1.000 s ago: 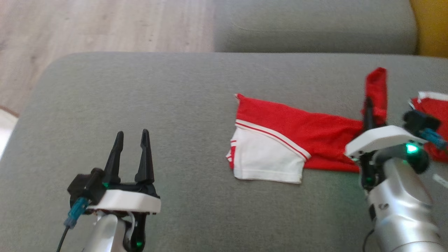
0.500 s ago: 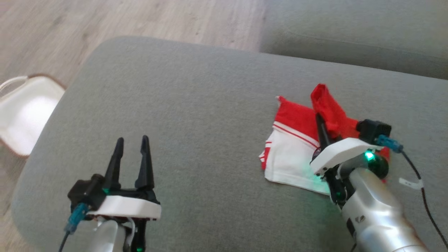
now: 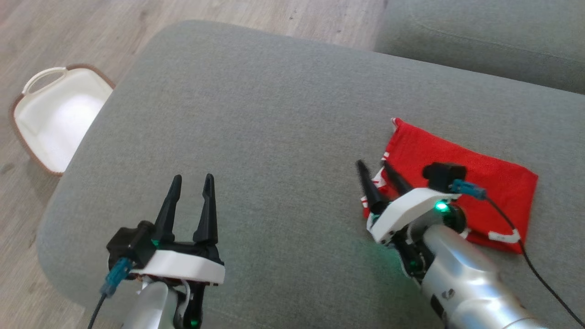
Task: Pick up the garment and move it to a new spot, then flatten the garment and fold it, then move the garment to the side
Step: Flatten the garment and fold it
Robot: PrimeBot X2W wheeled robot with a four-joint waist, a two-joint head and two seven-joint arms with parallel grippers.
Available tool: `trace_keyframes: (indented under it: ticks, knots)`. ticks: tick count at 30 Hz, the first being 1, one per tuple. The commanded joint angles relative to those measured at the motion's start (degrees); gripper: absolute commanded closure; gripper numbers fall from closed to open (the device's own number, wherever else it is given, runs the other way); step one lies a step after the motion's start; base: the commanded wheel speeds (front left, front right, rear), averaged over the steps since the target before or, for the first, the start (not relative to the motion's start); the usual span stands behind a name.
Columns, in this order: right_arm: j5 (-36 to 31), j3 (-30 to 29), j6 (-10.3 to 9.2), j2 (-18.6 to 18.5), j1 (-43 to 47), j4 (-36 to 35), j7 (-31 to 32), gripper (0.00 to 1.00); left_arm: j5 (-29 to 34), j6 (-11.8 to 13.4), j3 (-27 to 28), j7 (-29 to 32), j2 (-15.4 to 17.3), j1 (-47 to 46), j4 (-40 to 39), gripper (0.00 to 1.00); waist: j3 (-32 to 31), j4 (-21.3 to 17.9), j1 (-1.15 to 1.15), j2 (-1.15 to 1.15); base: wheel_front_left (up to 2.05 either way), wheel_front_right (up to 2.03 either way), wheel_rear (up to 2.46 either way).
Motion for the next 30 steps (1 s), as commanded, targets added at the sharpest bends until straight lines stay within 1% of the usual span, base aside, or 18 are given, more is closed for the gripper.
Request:
trace_keyframes:
  ticks: [1, 5, 8, 10, 13, 18, 21, 23, 24, 27, 30]
  knots:
    - [0.7, 1.5, -0.04, 0.5, -0.4, -1.7, -0.4, 0.00, -0.3, 0.1, 1.3, -0.3, 0.6, -2.5, -1.5, 0.00, -0.4, -0.7, 0.00, 0.00, 0.00, 0.00, 0.00]
    - [1.8, 3.9, -0.04, 0.5, -1.8, -2.4, -1.6, 0.00, -0.2, 0.1, 1.9, -0.3, 1.1, -2.6, -1.7, 0.00, -1.5, -3.3, 0.00, 0.00, 0.00, 0.00, 0.00]
    - [-0.8, 2.8, -0.04, 0.5, -3.3, -2.5, -2.1, 0.00, 0.0, 0.1, 2.8, -0.3, 1.3, -2.5, -2.3, 0.00, -2.4, -6.0, 0.00, 0.00, 0.00, 0.00, 0.00]
    - [-5.2, -0.8, -0.04, 0.5, -4.2, -3.8, -2.1, 0.00, 0.2, 0.2, 3.6, -0.3, 1.3, -2.2, -2.9, 0.00, -3.0, -8.1, 0.00, 0.00, 0.00, 0.00, 0.00]
    - [-15.3, -8.6, -0.04, 0.4, -3.3, -7.2, -2.1, 0.00, 0.7, 0.4, 5.0, -0.3, 1.2, -1.8, -4.2, 0.00, -3.4, -11.4, 0.00, 0.00, 0.00, 0.00, 0.00]
    - [-30.0, -21.4, -0.04, 0.2, 3.6, -16.1, -2.1, 0.00, 1.5, 0.7, 7.4, -0.3, 0.7, -0.8, -6.7, 0.00, -3.7, -15.8, 0.00, 0.00, 0.00, 0.00, 0.00]
    - [-36.7, -27.1, -0.04, 0.3, 7.7, -21.5, -2.2, 0.00, 2.0, 0.7, 8.1, -0.3, 0.4, 0.1, -7.1, 0.00, -3.4, -18.2, 0.00, 0.00, 0.00, 0.00, 0.00]
    - [-39.4, -30.1, -0.04, 0.4, 10.4, -24.6, -2.2, 0.00, 1.9, 0.7, 8.5, -0.3, 0.3, 0.4, -6.5, 0.00, -3.2, -19.3, 0.00, 0.00, 0.00, 0.00, 0.00]
    - [-39.4, -30.1, -0.04, 0.4, 10.4, -24.6, -2.2, 0.00, 1.9, 0.7, 8.5, -0.3, 0.3, 0.4, -6.5, 0.00, -3.2, -19.3, 0.00, 0.00, 0.00, 0.00, 0.00]
    - [-41.1, -33.0, -0.04, 0.5, 14.0, -28.3, -2.2, 0.00, 2.4, 0.8, 9.2, -0.3, 0.1, 0.6, -6.2, 0.00, -3.0, -20.5, 0.00, 0.00, 0.00, 0.00, 0.00]
    - [-41.3, -34.3, -0.04, 0.5, 17.1, -31.5, -2.2, 0.00, 3.3, 0.7, 9.5, -0.3, 0.0, 1.2, -5.7, 0.00, -2.9, -21.2, 0.00, 0.00, 0.00, 0.00, 0.00]
